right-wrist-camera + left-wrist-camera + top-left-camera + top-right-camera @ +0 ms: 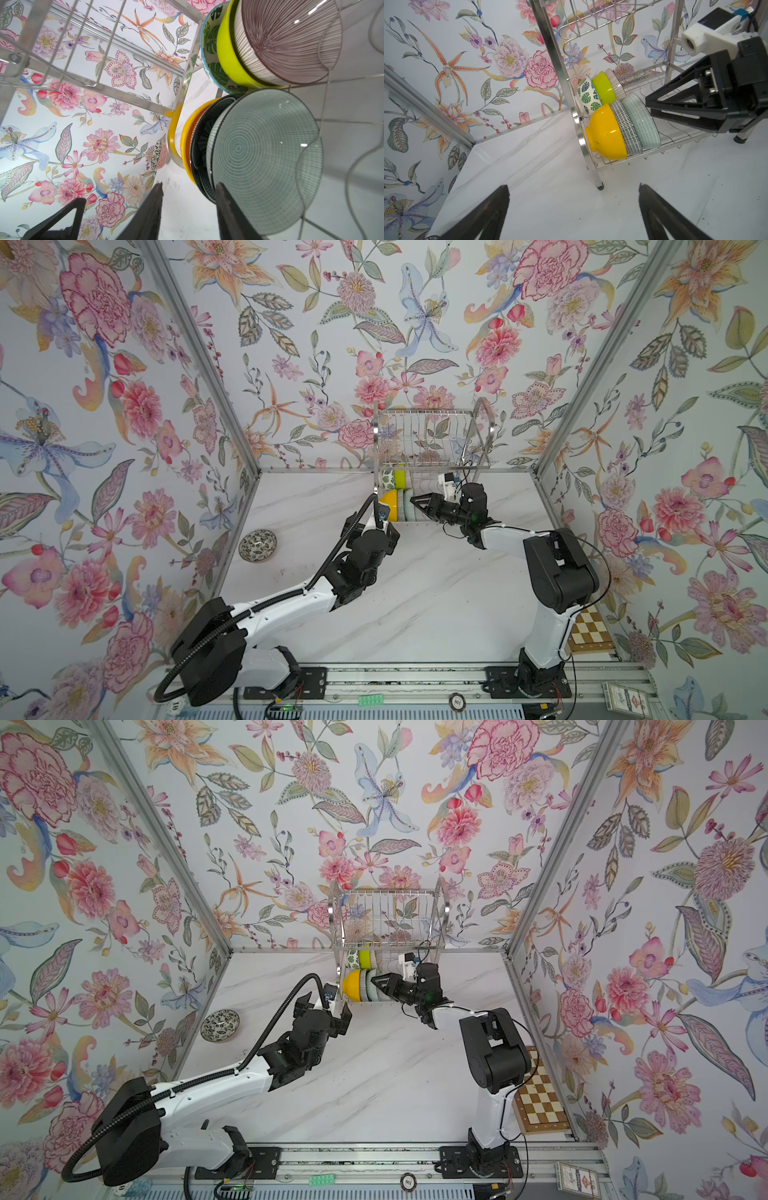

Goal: Load the bowls into the dish rack
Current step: 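Release the pale green bowl and withdraw the right gripper from the rack, then move the left gripper over the small leaf-patterned bowl while the right draws back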

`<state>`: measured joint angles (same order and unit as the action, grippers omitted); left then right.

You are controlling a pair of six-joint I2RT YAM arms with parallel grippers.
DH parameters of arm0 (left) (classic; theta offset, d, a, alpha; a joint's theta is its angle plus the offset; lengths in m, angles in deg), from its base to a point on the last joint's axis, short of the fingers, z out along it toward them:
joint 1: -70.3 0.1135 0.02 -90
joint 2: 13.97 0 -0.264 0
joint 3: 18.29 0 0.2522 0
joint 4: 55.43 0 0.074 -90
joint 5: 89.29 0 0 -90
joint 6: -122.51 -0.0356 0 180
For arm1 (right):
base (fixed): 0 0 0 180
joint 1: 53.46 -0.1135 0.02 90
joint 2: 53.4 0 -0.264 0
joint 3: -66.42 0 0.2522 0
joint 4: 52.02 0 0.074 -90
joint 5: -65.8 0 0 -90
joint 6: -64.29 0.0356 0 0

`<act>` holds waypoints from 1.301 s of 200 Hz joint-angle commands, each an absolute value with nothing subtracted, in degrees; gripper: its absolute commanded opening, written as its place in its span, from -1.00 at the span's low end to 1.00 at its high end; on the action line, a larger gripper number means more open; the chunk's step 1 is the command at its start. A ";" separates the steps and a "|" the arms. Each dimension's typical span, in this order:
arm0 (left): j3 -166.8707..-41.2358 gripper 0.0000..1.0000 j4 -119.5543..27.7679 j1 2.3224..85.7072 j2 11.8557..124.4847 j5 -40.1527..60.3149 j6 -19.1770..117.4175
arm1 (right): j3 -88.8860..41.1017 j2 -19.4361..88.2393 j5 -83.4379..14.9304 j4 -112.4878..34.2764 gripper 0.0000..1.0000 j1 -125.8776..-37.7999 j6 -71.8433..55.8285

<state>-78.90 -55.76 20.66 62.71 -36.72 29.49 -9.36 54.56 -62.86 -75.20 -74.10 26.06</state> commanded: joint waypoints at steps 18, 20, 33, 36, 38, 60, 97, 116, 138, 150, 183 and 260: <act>-81.44 0.98 -48.91 22.39 62.08 -34.59 35.17 | -4.33 47.87 -61.24 -78.24 0.06 -74.29 23.80; -81.58 0.98 -48.47 22.47 62.13 -34.55 35.40 | -4.06 47.55 -61.15 -78.31 0.08 -74.29 23.72; -82.39 0.98 -45.99 22.75 62.40 -34.51 36.70 | -1.93 45.67 -60.59 -78.49 0.19 -74.29 23.38; -82.55 0.98 -45.42 22.80 62.45 -34.55 37.06 | -1.46 45.28 -60.52 -78.58 0.22 -74.29 23.36; -82.69 0.98 -45.25 22.88 62.42 -34.56 37.28 | -1.21 44.95 -60.51 -78.59 0.24 -74.29 23.28; -83.39 0.98 -40.81 24.19 62.21 -33.58 41.14 | 1.88 41.60 -60.16 -78.79 0.45 -74.39 22.69; -82.02 0.98 -34.00 27.27 60.22 -31.48 49.06 | 5.58 35.90 -59.23 -77.82 0.70 -75.24 21.29; -80.80 0.98 -30.44 30.27 58.83 -30.88 51.26 | 6.14 33.03 -58.36 -75.23 0.85 -76.31 19.38; -79.99 0.98 -25.26 38.73 58.58 -24.68 54.31 | 5.35 29.69 -55.56 -69.87 0.98 -78.81 14.57; -79.18 0.98 -23.95 43.30 58.04 -21.75 54.90 | 4.35 28.24 -53.36 -66.76 0.98 -80.83 11.41; -77.42 0.98 -24.13 54.25 56.39 -17.77 53.65 | 1.86 26.80 -45.77 -60.18 0.98 -88.42 3.37; -81.82 0.98 -27.24 70.05 68.99 -16.97 53.67 | -6.83 33.57 -36.12 -51.19 0.98 -100.41 -2.29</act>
<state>-78.88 -26.87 67.95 64.13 -15.93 53.00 -3.83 31.44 -41.37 -56.30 -97.92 1.08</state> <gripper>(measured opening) 0.989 0.989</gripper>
